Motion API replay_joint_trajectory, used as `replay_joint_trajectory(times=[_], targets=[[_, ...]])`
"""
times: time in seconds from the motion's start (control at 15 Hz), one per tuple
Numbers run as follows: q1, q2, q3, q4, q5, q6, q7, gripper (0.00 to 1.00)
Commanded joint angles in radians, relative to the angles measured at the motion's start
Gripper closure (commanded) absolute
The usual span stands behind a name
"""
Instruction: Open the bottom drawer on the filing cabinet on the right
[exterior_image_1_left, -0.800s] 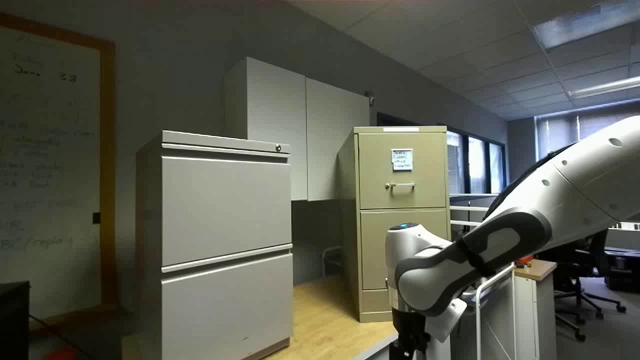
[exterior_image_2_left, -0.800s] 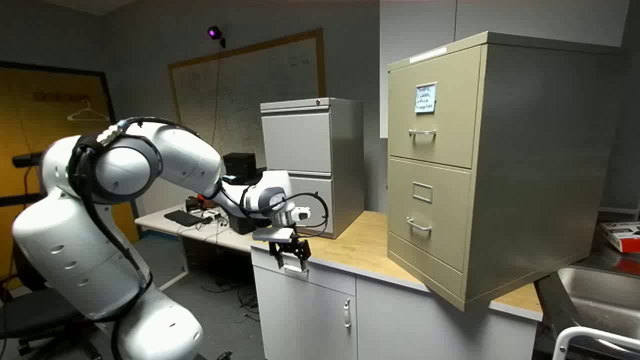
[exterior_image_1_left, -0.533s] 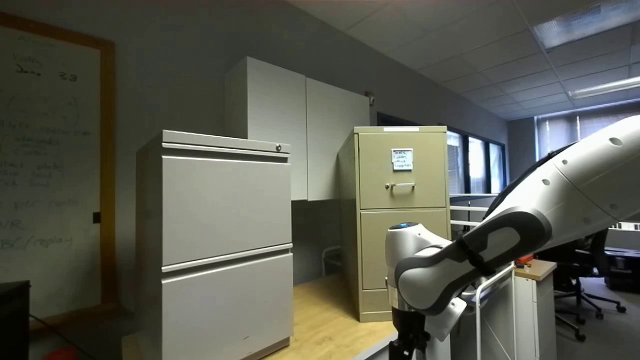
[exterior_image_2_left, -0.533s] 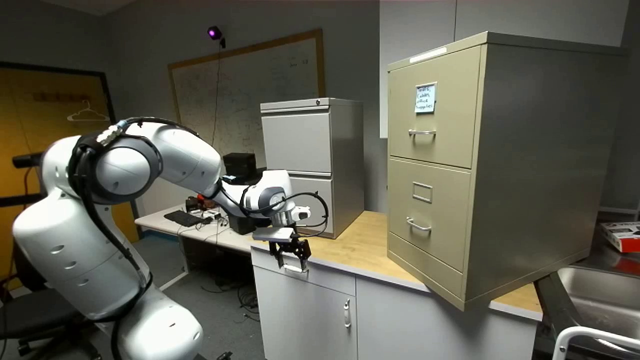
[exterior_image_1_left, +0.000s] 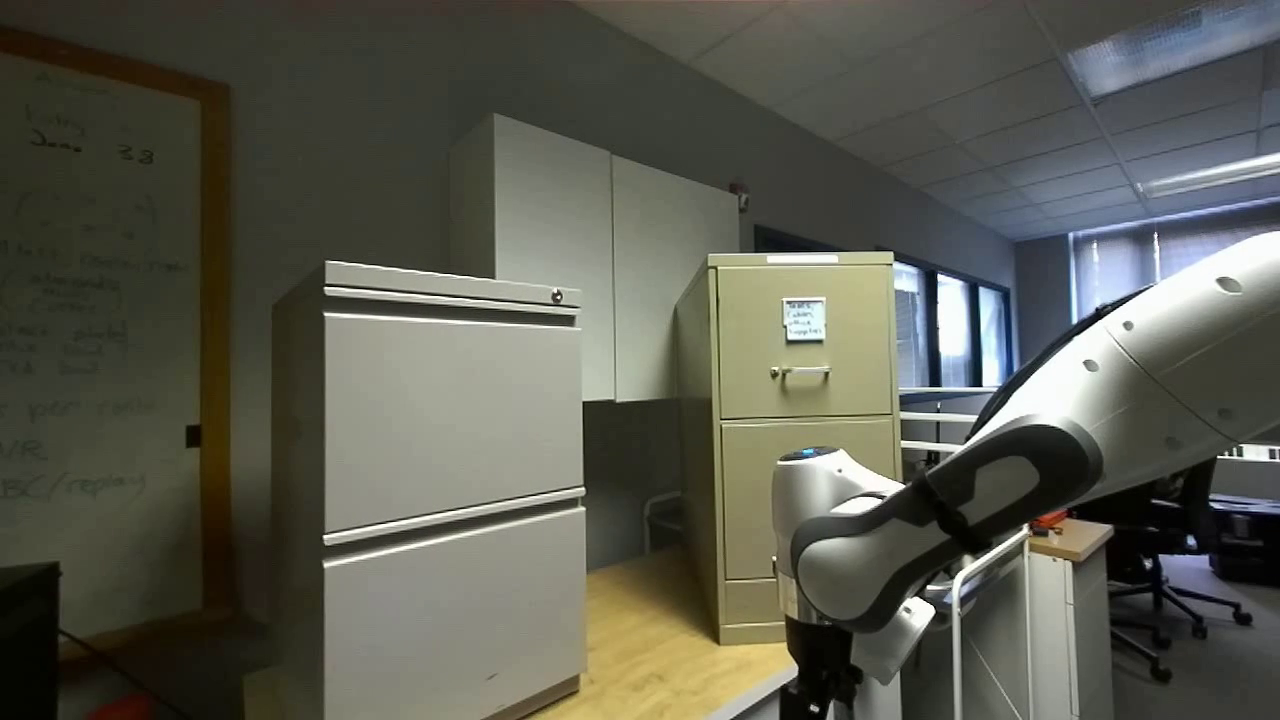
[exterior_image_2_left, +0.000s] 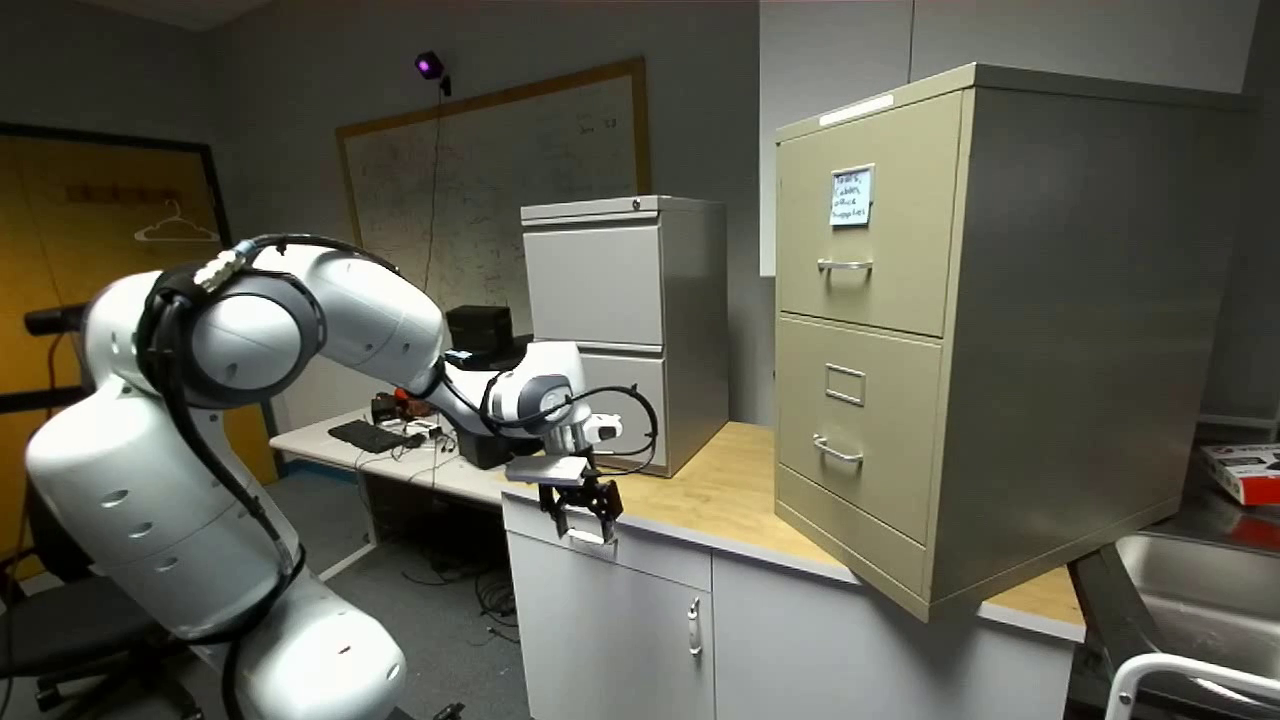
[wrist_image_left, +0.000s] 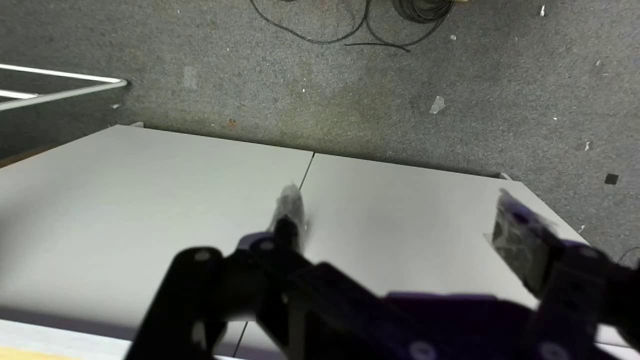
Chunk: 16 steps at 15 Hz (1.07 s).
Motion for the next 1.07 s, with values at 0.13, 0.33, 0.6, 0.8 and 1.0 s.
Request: replay_joint_trajectory(times=[0.13, 0.33, 0.6, 0.8, 1.0], targets=[[-0.042, -0.001, -0.06, 0.006, -0.012, 0.107, -0.003, 0.0], [-0.068, 0.007, -0.126, 0.017, 0.04, 0.229, -0.04, 0.0], [-0.079, 0.022, -0.231, 0.037, 0.154, 0.365, -0.124, 0.0], [-0.044, 0.024, -0.358, 0.068, 0.355, 0.451, -0.274, 0.0], [0.012, 0.026, -0.501, 0.133, 0.568, 0.482, -0.461, 0.0]])
